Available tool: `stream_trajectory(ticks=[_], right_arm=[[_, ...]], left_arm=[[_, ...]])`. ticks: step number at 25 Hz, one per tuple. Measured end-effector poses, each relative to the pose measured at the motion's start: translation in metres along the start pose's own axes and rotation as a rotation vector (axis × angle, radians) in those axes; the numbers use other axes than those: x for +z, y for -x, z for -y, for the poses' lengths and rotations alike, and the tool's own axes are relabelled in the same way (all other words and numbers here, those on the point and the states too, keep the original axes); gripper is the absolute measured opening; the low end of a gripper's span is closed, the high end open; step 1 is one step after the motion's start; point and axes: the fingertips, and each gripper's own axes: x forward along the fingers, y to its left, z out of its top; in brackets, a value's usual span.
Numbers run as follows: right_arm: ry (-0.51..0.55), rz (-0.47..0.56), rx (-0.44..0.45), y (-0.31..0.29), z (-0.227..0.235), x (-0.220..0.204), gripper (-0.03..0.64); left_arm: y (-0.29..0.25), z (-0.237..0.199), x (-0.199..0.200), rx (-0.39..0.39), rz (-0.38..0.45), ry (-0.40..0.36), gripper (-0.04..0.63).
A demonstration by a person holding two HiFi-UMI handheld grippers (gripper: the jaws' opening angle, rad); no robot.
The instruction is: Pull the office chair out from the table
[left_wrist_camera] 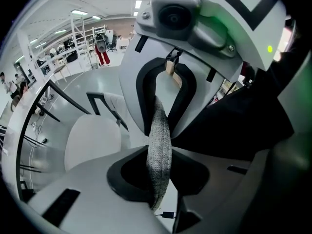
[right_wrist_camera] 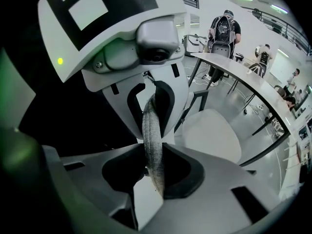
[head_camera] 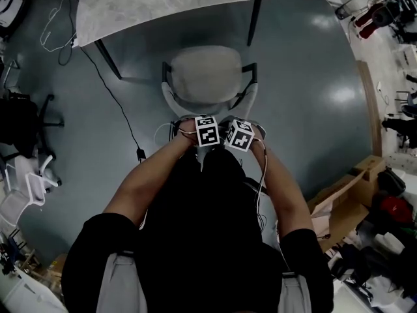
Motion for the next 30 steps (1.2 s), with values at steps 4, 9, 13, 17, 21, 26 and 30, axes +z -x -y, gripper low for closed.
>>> stream_trajectory(ticks=[4,9,13,17,21,26,30], right_arm=[[0.035,-0.004,0.014,0.003,-0.003,-0.009,0.098],[0.084,-0.022,0.059,0.01,-0.013,-0.027,0.098],[0.112,-0.022,0.079,0.016,-0.016,-0.04,0.098],[0.127,-0.014,0.09,0.019,-0.024,-0.047,0.098],[0.138,-0.007,0.084,0.02,-0.031,-0.052,0.098],[0.153,-0.012,0.095,0.023,-0.039,-0.065,0.1],[0.167,0.004,0.081,0.025,-0.039,-0.067,0.1]], left_arm=[[-0.004,0.006,0.008,0.01,0.002,0.032,0.094],[-0.011,0.019,0.021,0.01,-0.006,0.075,0.095],[-0.017,0.023,0.033,0.022,-0.002,0.108,0.095],[-0.022,0.033,0.039,0.023,-0.002,0.125,0.097],[-0.024,0.041,0.042,0.033,0.004,0.139,0.097],[-0.03,0.051,0.051,0.046,0.01,0.157,0.097],[-0.032,0.051,0.053,0.073,0.027,0.173,0.098]])
